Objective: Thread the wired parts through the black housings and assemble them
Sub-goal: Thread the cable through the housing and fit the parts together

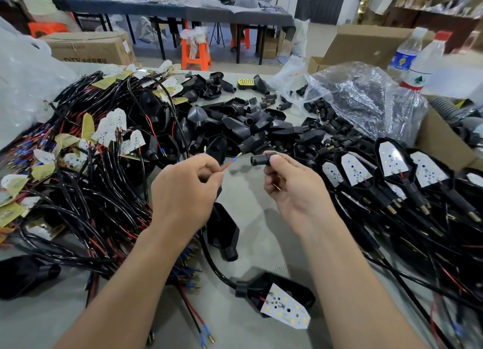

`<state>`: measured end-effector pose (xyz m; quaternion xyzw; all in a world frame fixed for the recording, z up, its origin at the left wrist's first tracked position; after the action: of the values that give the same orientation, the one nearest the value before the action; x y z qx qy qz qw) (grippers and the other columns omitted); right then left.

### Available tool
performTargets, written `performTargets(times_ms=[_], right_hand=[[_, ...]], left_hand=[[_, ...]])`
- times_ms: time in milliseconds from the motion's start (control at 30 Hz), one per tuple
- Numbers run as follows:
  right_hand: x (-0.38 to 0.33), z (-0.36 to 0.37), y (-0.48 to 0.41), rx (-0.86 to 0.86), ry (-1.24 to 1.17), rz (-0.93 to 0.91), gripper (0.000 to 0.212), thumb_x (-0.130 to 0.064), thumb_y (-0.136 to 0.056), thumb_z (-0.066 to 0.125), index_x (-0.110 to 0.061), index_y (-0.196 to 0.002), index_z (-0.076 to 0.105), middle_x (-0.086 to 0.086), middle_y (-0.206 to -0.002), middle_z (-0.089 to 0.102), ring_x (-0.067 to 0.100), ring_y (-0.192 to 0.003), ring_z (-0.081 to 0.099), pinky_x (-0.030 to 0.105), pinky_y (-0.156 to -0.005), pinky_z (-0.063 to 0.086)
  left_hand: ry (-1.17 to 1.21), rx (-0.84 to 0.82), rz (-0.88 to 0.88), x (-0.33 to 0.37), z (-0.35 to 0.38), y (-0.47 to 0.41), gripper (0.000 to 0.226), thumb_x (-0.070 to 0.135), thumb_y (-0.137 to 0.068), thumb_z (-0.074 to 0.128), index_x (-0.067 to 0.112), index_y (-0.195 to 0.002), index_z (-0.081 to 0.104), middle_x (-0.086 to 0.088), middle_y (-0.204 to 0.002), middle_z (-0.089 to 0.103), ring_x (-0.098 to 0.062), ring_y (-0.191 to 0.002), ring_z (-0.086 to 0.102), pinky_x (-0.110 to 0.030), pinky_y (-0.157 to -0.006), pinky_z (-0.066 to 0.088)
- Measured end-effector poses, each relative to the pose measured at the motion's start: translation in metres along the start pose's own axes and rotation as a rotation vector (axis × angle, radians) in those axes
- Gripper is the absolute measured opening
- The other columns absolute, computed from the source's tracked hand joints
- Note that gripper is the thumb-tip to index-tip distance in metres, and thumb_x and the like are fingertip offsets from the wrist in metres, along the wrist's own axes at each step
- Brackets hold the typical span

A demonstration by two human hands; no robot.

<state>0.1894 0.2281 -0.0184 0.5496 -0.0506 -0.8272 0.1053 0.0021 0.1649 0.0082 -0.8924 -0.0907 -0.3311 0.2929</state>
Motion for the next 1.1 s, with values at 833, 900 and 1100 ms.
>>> performTargets(times_ms=[833,900,1100], right_hand=[[-0.01,0.01,0.008,-0.168,0.076,-0.083,0.024,0.001,-0.102,0.048,-0.01,-0.099,0.069,0.015,-0.089,0.071,0.025,-0.072,0.068,0.033,-0.066,0.059],[-0.01,0.009,0.007,-0.157,0.072,-0.094,0.024,0.002,-0.102,0.048,-0.01,-0.099,0.068,0.016,-0.09,0.072,0.025,-0.073,0.069,0.034,-0.068,0.06],[-0.008,0.003,0.003,-0.083,0.088,-0.093,0.025,0.005,-0.101,0.045,-0.008,-0.101,0.066,0.01,-0.08,0.074,0.023,-0.068,0.07,0.034,-0.07,0.062]], left_hand=[[-0.102,-0.019,0.061,0.011,-0.004,0.002,0.015,0.021,-0.078,0.081,0.03,-0.072,0.072,0.016,-0.06,0.062,-0.007,-0.072,0.051,-0.028,-0.077,0.032],[-0.055,-0.034,0.085,0.013,-0.004,0.003,0.016,0.018,-0.077,0.081,0.029,-0.07,0.072,0.014,-0.06,0.062,-0.007,-0.074,0.051,-0.03,-0.076,0.035],[0.073,-0.064,0.149,0.02,-0.003,0.005,0.017,0.017,-0.078,0.083,0.032,-0.073,0.077,0.016,-0.07,0.06,-0.011,-0.077,0.055,-0.025,-0.073,0.041]])
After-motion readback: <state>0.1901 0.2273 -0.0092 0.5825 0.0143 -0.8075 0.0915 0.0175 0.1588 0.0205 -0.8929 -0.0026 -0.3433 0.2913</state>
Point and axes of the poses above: each hand's wrist, its own y-axis away from the middle knuckle, its own z-axis out of the palm, x = y × z, the point moved 6 cm from there along -y, towards the middle knuckle
